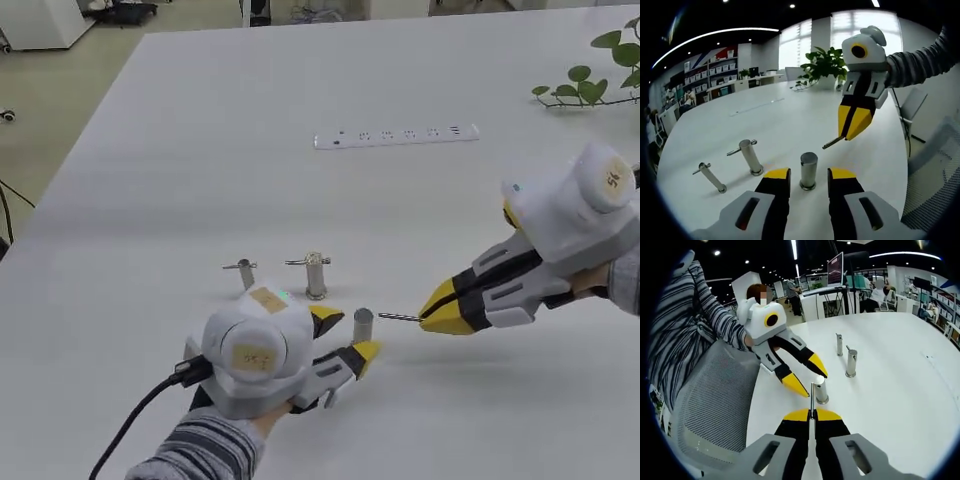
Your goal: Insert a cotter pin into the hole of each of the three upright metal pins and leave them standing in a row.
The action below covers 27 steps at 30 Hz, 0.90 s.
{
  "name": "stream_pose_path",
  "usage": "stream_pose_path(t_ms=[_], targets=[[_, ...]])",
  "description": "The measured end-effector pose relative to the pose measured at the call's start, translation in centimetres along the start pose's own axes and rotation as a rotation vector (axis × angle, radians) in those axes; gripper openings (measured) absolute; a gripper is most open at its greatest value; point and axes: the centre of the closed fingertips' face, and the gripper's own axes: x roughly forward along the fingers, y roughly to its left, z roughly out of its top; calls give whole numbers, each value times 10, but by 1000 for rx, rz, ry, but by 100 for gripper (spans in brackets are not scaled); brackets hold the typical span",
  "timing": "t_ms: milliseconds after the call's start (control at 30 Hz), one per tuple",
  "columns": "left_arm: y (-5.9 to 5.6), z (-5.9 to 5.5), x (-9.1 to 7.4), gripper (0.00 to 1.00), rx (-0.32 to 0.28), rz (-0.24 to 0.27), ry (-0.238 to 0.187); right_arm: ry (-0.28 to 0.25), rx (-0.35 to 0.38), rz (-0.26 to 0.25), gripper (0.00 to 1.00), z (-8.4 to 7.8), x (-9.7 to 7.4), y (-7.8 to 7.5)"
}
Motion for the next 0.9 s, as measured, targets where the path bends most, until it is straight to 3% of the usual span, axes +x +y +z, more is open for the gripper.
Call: stream_pose_path(t_ms=[167,500,900], targets=[[0,-5,9,23,-28,3,19,31,-9,5,0,-8,6,-5],[0,-11,18,18,-83,13,38,34,-24,16,0,-9,9,-8],[-1,-11,21,13,-101,15,39,33,-38,25,0,-8,11,-10]])
